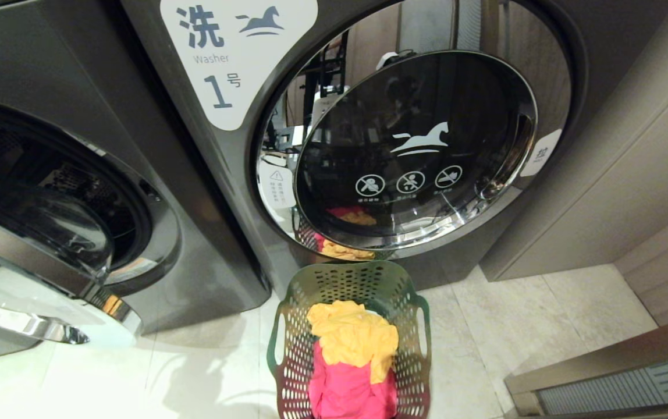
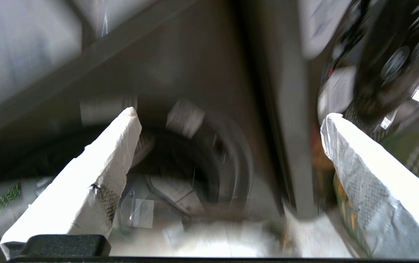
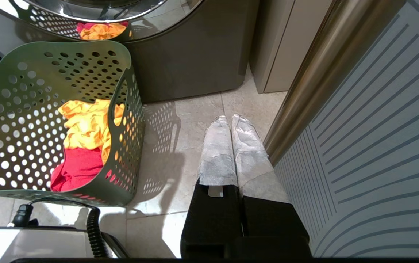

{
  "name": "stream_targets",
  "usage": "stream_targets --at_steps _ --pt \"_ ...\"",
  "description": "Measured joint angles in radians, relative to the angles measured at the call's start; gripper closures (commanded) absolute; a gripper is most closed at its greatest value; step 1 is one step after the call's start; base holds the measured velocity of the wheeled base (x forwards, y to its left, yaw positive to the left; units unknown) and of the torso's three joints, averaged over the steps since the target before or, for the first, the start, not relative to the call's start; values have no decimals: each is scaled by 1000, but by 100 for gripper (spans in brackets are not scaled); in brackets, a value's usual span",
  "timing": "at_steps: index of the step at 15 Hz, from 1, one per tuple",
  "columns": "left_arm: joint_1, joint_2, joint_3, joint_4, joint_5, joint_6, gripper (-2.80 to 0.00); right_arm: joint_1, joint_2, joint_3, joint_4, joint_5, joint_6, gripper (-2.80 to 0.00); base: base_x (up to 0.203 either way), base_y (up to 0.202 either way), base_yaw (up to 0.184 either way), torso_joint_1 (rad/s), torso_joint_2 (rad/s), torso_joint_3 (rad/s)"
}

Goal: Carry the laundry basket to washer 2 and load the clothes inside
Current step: Open the lid of the washing machine

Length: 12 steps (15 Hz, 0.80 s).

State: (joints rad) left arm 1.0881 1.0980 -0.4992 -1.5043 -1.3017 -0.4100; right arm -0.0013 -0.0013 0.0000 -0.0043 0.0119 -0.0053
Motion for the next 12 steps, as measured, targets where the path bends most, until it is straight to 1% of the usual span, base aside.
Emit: stream_targets --at_steps 2,4,5,6,8,9,10,12 --pt "33 -213 -72 3 28 -231 -280 0 0 0 0 0 0 0 0 0 0 0 0 0" --pt "55 -364 -112 29 45 -456 -280 0 0 0 0 0 0 0 0 0 0 0 0 0" --pt "67 -410 -121 72 45 -540 -280 1 0 0 0 0 0 0 0 0 0 0 0 0" --pt "79 -436 -127 141 45 -580 -280 1 0 0 0 0 0 0 0 0 0 0 0 0" --pt "110 -464 -144 336 40 -588 -280 0 0 0 0 0 0 0 0 0 0 0 0 0" --pt "122 -470 -151 448 36 -577 -280 0 0 0 0 0 0 0 0 0 0 0 0 0" --pt "124 -471 -155 575 33 -546 -280 1 0 0 0 0 0 0 0 0 0 0 0 0" --pt "96 -464 -167 797 28 -495 -280 0 0 0 0 0 0 0 0 0 0 0 0 0"
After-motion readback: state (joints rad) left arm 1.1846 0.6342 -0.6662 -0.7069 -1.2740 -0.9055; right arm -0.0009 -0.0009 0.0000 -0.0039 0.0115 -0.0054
